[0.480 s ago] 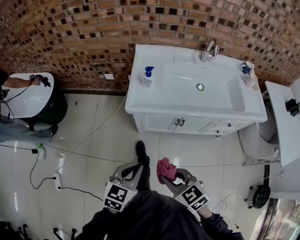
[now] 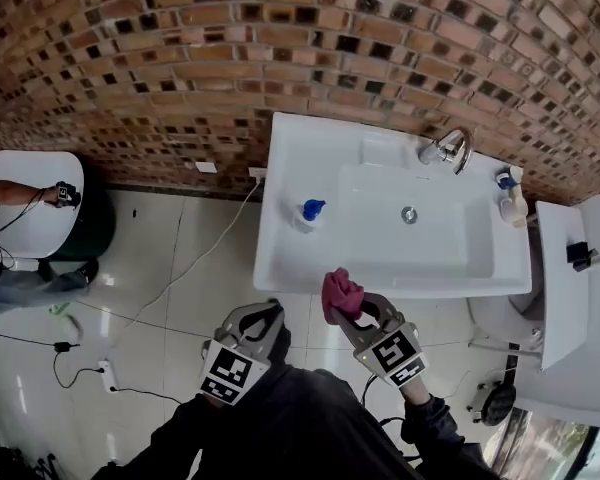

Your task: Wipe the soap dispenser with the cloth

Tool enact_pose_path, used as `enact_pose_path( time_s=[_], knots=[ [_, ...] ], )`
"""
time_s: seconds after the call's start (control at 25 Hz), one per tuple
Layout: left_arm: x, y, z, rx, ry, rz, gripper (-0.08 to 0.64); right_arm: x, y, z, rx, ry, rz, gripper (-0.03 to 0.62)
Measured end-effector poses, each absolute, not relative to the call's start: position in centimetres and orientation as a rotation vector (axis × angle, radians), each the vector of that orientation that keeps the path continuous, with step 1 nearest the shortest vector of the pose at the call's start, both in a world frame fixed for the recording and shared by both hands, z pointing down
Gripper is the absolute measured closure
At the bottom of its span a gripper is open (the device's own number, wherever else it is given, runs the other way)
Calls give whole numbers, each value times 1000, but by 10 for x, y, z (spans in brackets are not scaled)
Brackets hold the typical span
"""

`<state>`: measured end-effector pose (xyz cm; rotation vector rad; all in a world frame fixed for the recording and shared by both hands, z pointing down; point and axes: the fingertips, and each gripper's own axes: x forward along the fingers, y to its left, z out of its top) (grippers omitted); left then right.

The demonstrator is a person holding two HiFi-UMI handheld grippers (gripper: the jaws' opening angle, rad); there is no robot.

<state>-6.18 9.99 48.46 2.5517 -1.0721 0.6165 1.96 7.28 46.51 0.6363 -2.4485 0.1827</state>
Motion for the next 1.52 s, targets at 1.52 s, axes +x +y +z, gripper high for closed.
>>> enact_pose_path(
  time_s=[1.52],
  knots=[
    [-99, 25, 496, 2476, -1084, 591, 502, -36, -35, 517, 369, -2307, -54, 532]
  ],
)
